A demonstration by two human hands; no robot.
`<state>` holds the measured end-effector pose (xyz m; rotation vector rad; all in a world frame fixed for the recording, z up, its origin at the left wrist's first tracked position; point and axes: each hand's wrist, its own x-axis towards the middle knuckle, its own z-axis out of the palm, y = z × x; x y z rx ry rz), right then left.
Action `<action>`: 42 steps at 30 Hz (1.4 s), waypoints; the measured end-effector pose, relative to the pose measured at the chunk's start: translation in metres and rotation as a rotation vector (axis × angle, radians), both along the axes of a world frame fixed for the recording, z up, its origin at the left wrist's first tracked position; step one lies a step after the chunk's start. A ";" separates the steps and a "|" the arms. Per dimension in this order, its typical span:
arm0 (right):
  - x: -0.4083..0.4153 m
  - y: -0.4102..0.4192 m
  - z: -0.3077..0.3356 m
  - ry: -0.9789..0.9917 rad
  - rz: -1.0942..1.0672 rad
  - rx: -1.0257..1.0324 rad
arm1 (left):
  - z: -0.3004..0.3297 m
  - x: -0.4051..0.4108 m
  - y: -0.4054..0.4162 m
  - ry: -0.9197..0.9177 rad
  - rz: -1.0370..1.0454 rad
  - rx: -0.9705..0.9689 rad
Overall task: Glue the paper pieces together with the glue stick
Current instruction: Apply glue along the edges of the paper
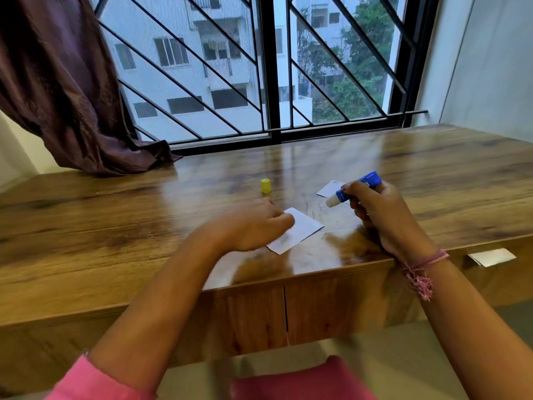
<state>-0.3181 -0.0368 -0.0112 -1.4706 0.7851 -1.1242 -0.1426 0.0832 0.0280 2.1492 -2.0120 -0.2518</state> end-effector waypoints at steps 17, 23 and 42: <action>0.002 0.000 0.000 0.025 0.023 -0.019 | -0.023 0.051 -0.028 0.170 -0.203 -0.063; 0.003 -0.001 -0.001 0.039 0.031 -0.044 | -0.026 0.050 -0.033 0.187 -0.145 -0.041; 0.006 0.011 0.000 0.399 0.019 -0.356 | -0.043 0.053 -0.029 0.237 -0.161 -0.156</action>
